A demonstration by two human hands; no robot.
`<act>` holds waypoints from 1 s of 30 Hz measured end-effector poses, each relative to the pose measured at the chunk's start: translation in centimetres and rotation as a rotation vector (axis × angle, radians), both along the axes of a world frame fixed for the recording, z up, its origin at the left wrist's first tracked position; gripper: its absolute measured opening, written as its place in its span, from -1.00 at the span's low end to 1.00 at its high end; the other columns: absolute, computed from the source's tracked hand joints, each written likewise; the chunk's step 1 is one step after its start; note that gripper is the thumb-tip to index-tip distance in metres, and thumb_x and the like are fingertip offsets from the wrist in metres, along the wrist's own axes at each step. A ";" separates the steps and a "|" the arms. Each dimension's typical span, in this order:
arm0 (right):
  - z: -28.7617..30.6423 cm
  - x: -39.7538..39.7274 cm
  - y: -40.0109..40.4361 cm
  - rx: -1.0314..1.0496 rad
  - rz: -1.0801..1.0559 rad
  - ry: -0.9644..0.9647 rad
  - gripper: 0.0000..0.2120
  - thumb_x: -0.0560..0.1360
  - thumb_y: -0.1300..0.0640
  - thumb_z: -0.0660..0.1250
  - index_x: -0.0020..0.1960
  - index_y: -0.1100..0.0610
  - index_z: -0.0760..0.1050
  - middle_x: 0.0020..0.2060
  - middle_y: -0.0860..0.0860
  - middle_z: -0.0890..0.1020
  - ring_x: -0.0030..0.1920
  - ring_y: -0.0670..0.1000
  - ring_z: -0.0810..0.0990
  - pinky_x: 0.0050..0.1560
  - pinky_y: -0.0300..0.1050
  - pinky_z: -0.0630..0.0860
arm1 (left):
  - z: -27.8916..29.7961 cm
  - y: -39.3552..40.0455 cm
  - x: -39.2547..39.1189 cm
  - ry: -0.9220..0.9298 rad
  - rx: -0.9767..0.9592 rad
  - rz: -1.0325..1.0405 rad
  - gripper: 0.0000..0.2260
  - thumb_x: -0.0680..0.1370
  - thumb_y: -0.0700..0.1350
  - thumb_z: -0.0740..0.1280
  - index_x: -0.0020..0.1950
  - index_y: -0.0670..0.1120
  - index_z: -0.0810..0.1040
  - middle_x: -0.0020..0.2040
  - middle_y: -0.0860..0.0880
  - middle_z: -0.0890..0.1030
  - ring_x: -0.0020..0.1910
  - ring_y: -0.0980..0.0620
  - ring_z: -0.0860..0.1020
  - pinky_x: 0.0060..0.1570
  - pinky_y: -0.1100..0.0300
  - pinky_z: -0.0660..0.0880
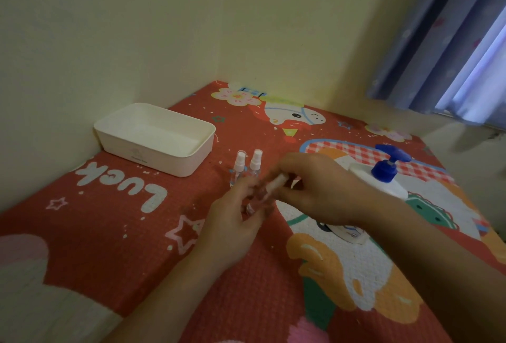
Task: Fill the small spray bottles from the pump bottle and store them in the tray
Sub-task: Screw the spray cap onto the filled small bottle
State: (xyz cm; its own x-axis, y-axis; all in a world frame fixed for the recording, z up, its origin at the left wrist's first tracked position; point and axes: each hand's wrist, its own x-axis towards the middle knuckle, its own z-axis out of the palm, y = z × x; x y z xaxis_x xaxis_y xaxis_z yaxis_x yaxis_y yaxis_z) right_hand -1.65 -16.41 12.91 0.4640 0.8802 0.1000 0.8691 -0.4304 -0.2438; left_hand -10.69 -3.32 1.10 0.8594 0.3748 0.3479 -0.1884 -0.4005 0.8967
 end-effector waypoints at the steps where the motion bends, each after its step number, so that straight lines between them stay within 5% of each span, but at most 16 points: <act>1: 0.0 -0.1 0.0 0.000 -0.018 -0.032 -0.87 0.51 0.00 0.34 0.02 -0.02 0.59 -0.15 -0.13 0.59 -0.19 -0.14 0.56 -0.13 -0.13 0.58 | 0.1 -0.2 0.0 0.002 0.000 -0.005 -0.67 0.56 -0.03 0.40 0.09 0.42 0.45 0.05 0.30 0.63 0.05 0.30 0.61 0.03 0.16 0.60; 6: -1.1 0.0 0.7 -0.003 -0.143 -0.148 -0.72 0.51 -0.13 0.26 -0.14 0.07 0.57 -0.32 -0.04 0.62 -0.31 -0.07 0.56 -0.23 -0.03 0.57 | -0.3 -0.5 0.2 0.006 -0.018 0.015 -0.77 0.53 0.04 0.42 0.12 0.31 0.50 0.03 0.28 0.66 0.08 0.29 0.61 0.07 0.05 0.61; 11: -0.4 0.2 0.1 0.008 -0.102 0.035 -0.78 0.48 -0.10 0.34 -0.09 0.05 0.53 -0.30 -0.06 0.58 -0.31 -0.07 0.53 -0.27 -0.09 0.51 | 0.0 -0.2 0.3 -0.018 -0.026 0.026 -0.70 0.52 0.02 0.43 0.05 0.43 0.45 0.02 0.41 0.61 0.09 0.38 0.57 0.05 0.25 0.58; 14: -0.8 0.3 -0.2 0.042 -0.117 0.059 -0.84 0.51 -0.03 0.33 -0.11 0.05 0.55 -0.30 -0.03 0.61 -0.30 -0.04 0.56 -0.24 -0.04 0.53 | -0.1 -0.6 0.4 -0.001 -0.025 0.032 -0.74 0.51 0.04 0.44 0.11 0.34 0.49 0.04 0.33 0.64 0.11 0.35 0.58 0.09 0.20 0.59; 21: -1.6 0.5 0.1 0.134 -0.196 -0.021 -0.85 0.52 -0.02 0.31 -0.16 0.03 0.53 -0.39 -0.07 0.56 -0.39 -0.10 0.50 -0.34 -0.12 0.47 | 0.2 -1.3 1.3 -0.043 0.054 0.129 -0.73 0.52 0.01 0.45 0.16 0.19 0.49 -0.14 0.34 0.61 -0.09 0.40 0.60 -0.11 0.23 0.61; 30: -2.5 1.9 0.7 0.178 -0.264 -0.084 -0.73 0.56 -0.08 0.21 -0.18 0.10 0.44 -0.34 -0.01 0.51 -0.33 0.00 0.47 -0.33 -0.09 0.41 | 0.7 -0.9 2.9 0.051 0.056 0.100 -0.64 0.54 0.07 0.40 0.31 0.17 0.43 0.06 0.26 0.61 -0.03 0.33 0.56 0.01 0.13 0.61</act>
